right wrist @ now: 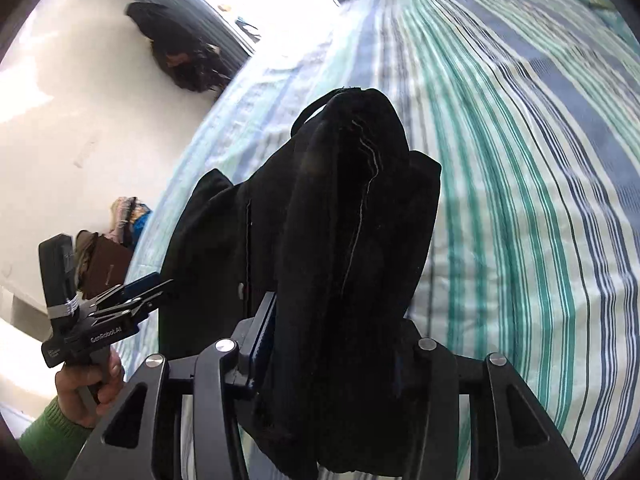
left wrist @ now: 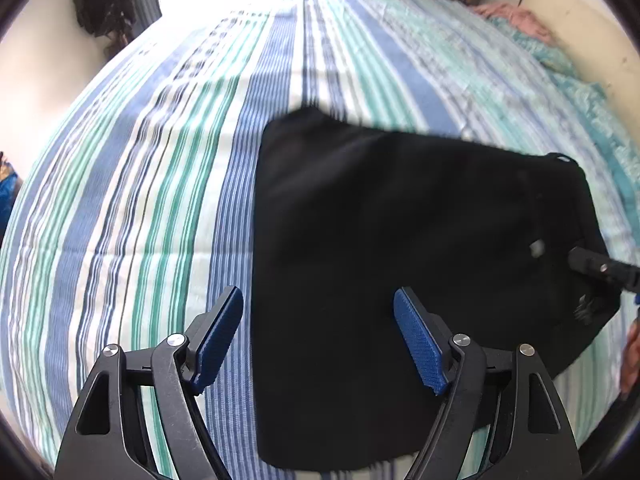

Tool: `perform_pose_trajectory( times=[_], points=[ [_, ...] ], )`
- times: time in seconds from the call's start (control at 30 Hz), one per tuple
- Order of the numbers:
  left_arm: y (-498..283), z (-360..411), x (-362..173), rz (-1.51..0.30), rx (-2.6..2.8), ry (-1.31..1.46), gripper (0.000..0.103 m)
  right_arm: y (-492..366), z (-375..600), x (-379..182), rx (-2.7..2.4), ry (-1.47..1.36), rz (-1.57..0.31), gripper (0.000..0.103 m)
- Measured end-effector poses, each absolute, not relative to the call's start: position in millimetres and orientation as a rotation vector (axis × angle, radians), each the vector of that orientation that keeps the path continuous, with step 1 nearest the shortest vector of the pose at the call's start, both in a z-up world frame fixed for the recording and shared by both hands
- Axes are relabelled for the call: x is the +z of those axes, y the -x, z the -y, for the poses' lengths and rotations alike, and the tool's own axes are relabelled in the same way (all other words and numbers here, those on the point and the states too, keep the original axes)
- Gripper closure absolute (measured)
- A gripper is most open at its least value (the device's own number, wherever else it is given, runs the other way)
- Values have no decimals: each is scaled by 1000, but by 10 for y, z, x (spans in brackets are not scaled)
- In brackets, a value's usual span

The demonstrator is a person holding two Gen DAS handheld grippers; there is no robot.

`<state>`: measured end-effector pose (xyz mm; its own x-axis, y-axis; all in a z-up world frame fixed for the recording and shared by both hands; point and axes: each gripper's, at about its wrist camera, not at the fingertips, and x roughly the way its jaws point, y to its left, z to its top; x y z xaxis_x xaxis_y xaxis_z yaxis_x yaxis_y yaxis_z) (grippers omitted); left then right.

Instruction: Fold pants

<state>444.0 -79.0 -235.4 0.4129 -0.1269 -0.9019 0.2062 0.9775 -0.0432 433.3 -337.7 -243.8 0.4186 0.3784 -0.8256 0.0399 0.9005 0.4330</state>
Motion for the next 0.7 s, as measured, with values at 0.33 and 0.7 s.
perform_pose_trajectory(
  times=[0.33,0.7],
  points=[
    [-3779,576,-1660,-855,-196,-83,11,-3736,3928,-2032,86,-461,-989,6],
    [-2732,746,-782,-655,-275,-107,0,-2415,3075,-999,-220,-77,-770,0]
  ],
)
